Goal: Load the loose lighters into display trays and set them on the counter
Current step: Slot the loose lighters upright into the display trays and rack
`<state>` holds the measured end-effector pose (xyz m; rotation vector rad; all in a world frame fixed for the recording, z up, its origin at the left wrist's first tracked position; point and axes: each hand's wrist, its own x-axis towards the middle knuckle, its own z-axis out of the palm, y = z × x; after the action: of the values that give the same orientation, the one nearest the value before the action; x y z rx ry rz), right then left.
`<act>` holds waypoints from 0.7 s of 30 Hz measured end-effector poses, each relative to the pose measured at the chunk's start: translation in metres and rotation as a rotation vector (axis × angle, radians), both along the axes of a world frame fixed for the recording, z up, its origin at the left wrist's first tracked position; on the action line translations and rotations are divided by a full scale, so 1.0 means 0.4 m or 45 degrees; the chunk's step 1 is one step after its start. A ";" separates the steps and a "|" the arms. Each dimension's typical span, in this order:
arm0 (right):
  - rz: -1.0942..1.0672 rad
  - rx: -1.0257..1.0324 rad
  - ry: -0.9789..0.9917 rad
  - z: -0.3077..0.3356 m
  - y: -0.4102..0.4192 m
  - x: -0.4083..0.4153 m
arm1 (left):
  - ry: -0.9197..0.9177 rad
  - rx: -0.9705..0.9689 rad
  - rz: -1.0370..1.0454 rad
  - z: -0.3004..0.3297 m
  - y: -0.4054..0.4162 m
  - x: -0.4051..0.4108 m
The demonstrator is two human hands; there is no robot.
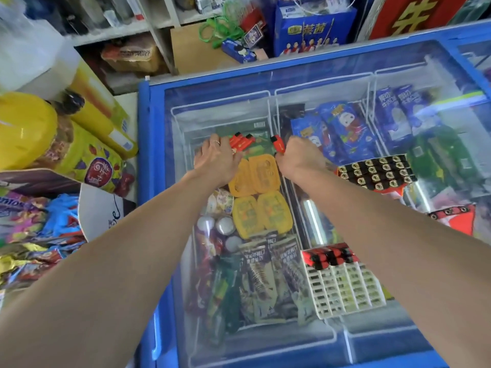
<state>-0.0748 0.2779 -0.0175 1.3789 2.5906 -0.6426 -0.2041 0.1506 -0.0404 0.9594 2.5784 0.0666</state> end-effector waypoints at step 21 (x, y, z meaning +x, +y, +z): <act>-0.339 -1.246 0.820 0.151 0.000 0.225 | -0.653 0.551 0.464 0.107 -0.038 0.263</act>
<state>0.0151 0.2779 0.0431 1.2389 1.8295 -2.2893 -0.0989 0.1354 0.0025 0.4936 2.2467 0.8777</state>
